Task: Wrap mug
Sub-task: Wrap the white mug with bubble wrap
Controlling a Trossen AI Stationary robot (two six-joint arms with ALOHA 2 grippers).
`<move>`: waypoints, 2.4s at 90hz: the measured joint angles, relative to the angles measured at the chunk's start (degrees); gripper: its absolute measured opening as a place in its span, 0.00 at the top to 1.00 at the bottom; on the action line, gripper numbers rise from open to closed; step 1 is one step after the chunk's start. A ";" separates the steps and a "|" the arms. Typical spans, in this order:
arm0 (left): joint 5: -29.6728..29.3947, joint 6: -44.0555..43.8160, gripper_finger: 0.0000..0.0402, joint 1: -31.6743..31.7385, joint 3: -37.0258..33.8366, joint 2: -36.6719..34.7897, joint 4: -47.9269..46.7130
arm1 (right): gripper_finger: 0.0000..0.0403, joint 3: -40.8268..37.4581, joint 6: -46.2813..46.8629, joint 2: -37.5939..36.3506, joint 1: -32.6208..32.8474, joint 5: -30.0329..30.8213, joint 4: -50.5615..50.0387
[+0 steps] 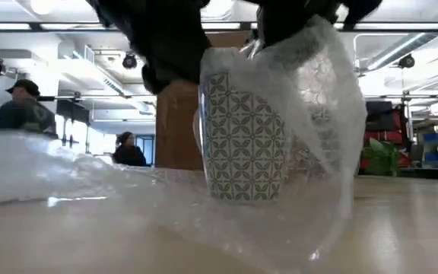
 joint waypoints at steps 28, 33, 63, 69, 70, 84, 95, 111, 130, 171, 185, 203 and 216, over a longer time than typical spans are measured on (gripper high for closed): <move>4.97 -1.53 0.95 -2.91 0.07 -1.71 0.67 | 1.00 -0.09 -0.09 0.00 -0.29 -0.01 0.18; 6.87 -1.65 0.95 -3.25 0.05 -0.49 1.34 | 1.00 -0.11 -0.12 0.00 -0.33 -0.07 0.54; -2.67 -0.94 0.95 -1.70 -0.10 1.43 3.85 | 1.00 -0.13 -0.27 0.00 -0.34 0.00 1.13; -2.68 -0.37 0.95 -1.32 -0.12 0.97 5.05 | 1.00 -0.13 -0.27 0.00 -0.34 0.03 1.11; -2.68 -0.15 0.95 -1.23 -0.12 0.94 4.96 | 1.00 -0.13 -0.27 0.00 -0.34 0.03 1.11; -2.83 -1.06 0.95 -0.27 -1.36 1.87 3.11 | 1.00 -0.13 -0.11 0.02 -0.30 -0.16 1.09; -2.65 -1.47 0.95 0.02 -1.81 3.48 3.34 | 1.00 -0.09 0.40 -0.15 -0.30 -0.19 0.74; -2.64 -1.53 0.95 0.15 -1.68 5.25 5.31 | 1.00 5.32 -0.51 -2.39 -0.46 -0.93 -8.39; -2.09 -0.98 0.95 0.18 -1.79 5.07 6.39 | 1.00 11.29 -1.47 -4.74 -1.70 3.84 -17.64; -1.82 -0.30 0.95 0.17 -1.81 4.97 6.69 | 1.00 3.72 -2.17 -3.75 -3.42 0.54 -8.67; -1.50 0.55 0.95 0.10 -1.81 4.96 6.60 | 1.00 3.72 -1.38 -3.67 -1.02 0.10 -6.08; -1.80 0.53 0.95 0.17 -1.81 4.96 6.97 | 1.00 1.90 0.01 0.35 -0.60 -1.17 -5.16; -1.65 0.37 0.95 0.17 -1.78 4.96 7.08 | 1.00 1.06 0.19 1.52 -0.52 -1.27 -4.75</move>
